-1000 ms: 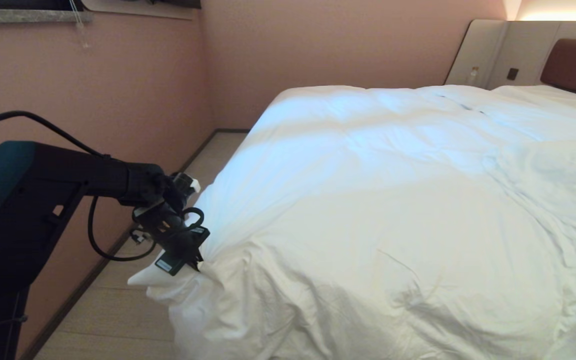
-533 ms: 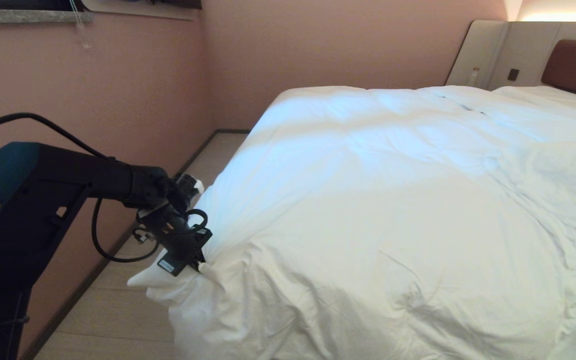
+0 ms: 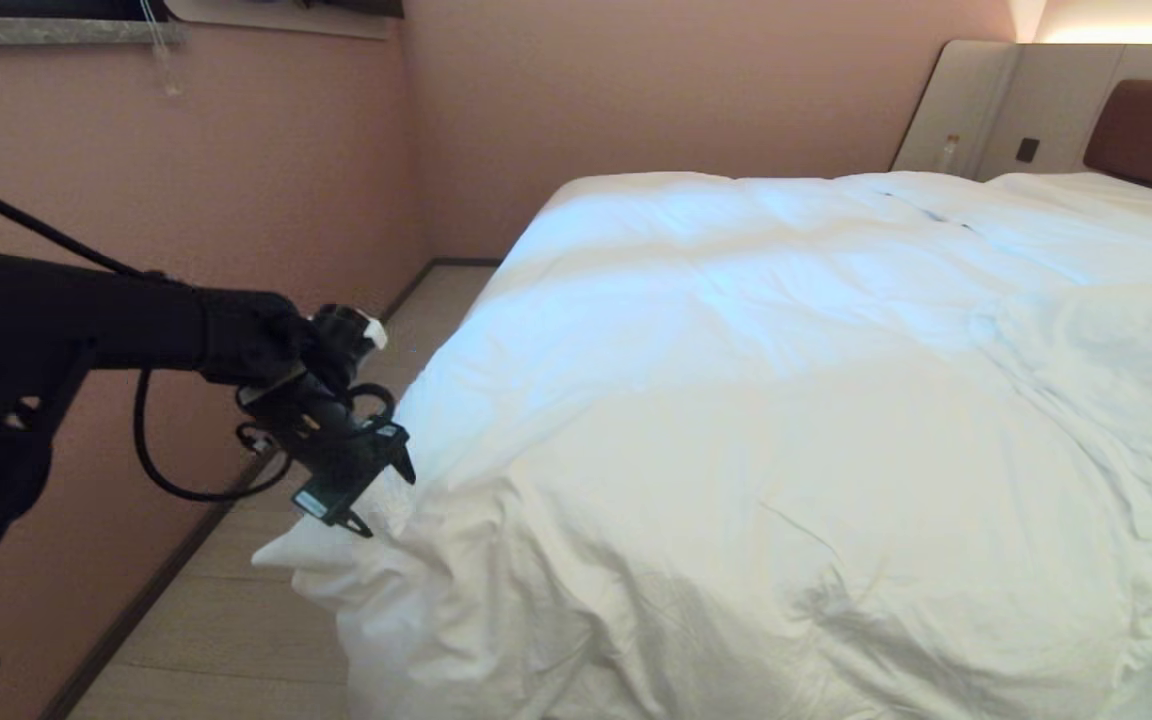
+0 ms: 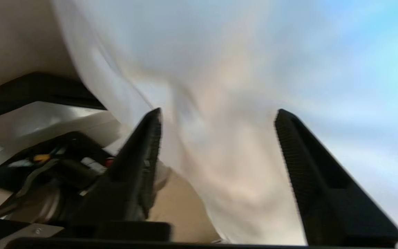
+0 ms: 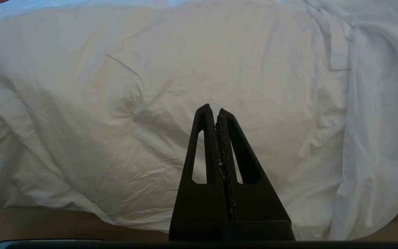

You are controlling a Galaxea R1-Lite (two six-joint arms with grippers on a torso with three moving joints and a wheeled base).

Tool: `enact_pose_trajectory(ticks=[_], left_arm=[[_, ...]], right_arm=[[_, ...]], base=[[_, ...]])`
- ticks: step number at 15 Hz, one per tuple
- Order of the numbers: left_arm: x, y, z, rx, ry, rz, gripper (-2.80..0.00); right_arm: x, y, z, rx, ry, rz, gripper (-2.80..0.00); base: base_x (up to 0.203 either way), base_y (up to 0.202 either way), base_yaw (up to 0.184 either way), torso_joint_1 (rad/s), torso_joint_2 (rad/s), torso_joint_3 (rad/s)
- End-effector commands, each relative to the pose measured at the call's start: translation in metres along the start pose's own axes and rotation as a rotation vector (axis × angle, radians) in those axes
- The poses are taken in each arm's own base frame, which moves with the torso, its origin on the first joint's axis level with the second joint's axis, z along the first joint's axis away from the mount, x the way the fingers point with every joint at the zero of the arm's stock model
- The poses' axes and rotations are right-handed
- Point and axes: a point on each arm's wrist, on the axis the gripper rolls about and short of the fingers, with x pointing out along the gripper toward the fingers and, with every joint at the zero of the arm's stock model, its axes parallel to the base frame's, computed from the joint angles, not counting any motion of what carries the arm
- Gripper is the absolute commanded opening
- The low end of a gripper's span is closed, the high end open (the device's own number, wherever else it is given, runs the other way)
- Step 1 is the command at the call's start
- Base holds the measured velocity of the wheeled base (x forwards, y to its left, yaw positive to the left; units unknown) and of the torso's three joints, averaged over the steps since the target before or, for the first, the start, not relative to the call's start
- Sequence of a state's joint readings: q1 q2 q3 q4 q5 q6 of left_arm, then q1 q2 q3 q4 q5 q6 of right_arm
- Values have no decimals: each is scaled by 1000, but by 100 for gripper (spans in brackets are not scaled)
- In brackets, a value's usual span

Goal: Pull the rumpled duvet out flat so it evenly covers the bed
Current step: Flatten the corners of the folded blanket

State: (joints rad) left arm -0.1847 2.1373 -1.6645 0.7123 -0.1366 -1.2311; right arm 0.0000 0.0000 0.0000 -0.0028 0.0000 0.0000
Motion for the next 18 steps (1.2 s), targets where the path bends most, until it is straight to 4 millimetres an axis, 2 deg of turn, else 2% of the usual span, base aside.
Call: enact_pose_trajectory(ticks=[1,2,3,5,6,7,8,9,11,13,16,18], left_arm=[[-60,0,-9,14,-47,-137,0],[-86,4,-14,24,-68,-193,0],[-121,12,-22,40,-96,-269,0],[-171,33,-37,87,-139,-374,0],[-185,46,-44,111,-148,-399,0],[-190,52,-47,126,-150,-407,0],[-186,53,-47,129,-144,-394,0],[-170,49,-43,127,-127,-351,0],[-126,41,-33,118,-47,-269,0],[-115,38,-26,110,-20,-293,0],[-77,31,6,46,-6,-266,0],[-52,29,36,-31,-2,-234,0]], right_arm=[[0,0,0,0,0,0,-280],[0,0,0,0,0,0,-280],[0,0,0,0,0,0,-280],[0,0,0,0,0,0,-280],[0,0,0,0,0,0,-280],[0,0,0,0,0,0,-280],[0,0,0,0,0,0,-280],[0,0,0,0,0,0,-280],[0,0,0,0,0,0,-280],[0,0,0,0,0,0,-280],[0,0,0,0,0,0,-280],[0,0,0,0,0,0,-280]], base=[[0,0,0,0,0,0],[0,0,0,0,0,0],[0,0,0,0,0,0],[0,0,0,0,0,0],[0,0,0,0,0,0],[0,0,0,0,0,0],[0,0,0,0,0,0],[0,0,0,0,0,0],[0,0,0,0,0,0],[0,0,0,0,0,0],[0,0,0,0,0,0],[0,0,0,0,0,0]])
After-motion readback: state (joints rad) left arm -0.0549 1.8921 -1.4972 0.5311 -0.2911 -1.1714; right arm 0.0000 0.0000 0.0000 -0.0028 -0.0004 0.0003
